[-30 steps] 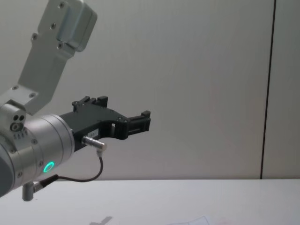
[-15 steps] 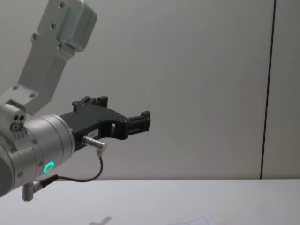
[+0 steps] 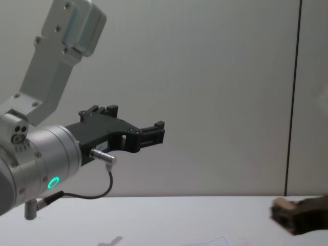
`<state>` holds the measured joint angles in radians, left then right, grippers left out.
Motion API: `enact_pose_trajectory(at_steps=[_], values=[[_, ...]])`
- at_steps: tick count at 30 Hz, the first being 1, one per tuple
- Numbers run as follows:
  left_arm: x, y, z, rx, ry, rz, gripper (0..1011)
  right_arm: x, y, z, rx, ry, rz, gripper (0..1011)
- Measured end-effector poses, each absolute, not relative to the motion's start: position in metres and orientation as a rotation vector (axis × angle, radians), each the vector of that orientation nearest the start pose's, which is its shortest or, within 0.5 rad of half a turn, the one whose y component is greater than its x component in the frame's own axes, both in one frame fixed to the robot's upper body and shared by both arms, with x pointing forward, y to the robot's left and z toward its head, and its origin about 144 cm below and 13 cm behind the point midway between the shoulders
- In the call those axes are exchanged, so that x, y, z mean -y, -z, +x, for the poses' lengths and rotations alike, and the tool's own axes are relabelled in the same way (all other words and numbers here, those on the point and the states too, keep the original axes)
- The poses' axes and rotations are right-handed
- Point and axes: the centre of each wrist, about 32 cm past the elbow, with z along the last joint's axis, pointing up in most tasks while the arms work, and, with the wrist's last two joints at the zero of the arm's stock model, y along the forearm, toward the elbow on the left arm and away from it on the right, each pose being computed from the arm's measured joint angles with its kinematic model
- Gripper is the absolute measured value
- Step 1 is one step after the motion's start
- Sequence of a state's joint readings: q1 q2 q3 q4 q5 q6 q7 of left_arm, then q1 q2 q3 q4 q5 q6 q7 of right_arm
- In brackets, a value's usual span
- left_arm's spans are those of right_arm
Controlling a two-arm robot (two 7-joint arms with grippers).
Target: Use the one hand to pick up the stamp and affix it onto the A4 paper.
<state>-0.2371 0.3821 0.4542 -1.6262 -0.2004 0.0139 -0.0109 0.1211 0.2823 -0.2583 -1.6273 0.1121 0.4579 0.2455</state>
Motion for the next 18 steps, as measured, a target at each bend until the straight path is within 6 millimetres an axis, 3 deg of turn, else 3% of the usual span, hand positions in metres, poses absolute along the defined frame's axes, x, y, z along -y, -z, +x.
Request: enact_pose_trajectory(at_steps=[18], values=[[-0.198,-1.204,0.492,0.268,-1.124,0.061,1002,0.178,-1.166,0.52,-0.108,0.958,-0.425,220]])
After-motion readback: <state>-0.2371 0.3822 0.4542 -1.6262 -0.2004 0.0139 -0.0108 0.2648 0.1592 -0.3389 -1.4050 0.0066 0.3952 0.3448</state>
